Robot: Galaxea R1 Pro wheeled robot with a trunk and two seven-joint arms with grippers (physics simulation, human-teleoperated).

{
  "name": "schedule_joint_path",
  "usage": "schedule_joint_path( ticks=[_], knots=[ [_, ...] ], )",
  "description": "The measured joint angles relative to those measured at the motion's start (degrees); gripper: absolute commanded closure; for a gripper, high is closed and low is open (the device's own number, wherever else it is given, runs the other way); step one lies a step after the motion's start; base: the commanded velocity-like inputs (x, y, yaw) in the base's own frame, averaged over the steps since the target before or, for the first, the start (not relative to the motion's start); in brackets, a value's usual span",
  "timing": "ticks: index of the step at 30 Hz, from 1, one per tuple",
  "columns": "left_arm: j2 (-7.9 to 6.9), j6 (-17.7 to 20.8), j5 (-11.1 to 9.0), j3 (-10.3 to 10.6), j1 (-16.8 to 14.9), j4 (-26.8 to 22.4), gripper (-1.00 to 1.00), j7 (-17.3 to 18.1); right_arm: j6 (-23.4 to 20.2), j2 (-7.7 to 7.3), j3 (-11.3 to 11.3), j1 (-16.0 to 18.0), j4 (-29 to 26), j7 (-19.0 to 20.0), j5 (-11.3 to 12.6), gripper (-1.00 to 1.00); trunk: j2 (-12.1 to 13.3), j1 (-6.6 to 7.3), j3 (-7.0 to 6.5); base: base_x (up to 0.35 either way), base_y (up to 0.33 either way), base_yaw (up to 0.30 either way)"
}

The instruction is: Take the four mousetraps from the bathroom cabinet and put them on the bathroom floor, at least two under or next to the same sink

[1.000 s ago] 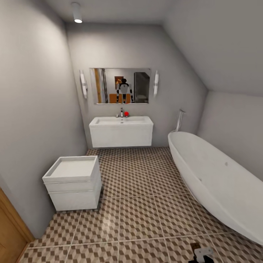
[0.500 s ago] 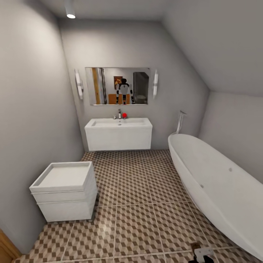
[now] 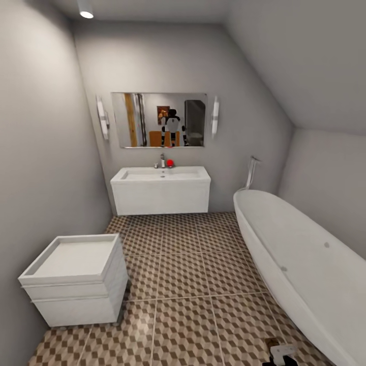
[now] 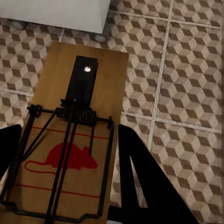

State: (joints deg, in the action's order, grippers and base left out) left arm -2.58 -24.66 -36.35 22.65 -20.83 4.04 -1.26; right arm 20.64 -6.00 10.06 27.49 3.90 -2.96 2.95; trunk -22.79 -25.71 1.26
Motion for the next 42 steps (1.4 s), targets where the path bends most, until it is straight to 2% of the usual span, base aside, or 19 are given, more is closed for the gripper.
schedule_joint_path(
  ticks=[28,42],
  knots=[
    [-0.01,0.01,0.01,0.0,0.0,0.0,1.0,0.0,0.0,0.0,0.0,0.0,0.0,0.0,0.0,1.0,0.0,0.0,0.0,0.329,-0.08,0.0],
    [-0.07,-0.01,0.0,0.01,0.0,0.01,1.0,0.0,-0.01,0.0,0.0,0.0,-0.01,0.01,0.0,1.0,0.0,0.0,0.0,0.329,-0.006,0.0]
  ],
)
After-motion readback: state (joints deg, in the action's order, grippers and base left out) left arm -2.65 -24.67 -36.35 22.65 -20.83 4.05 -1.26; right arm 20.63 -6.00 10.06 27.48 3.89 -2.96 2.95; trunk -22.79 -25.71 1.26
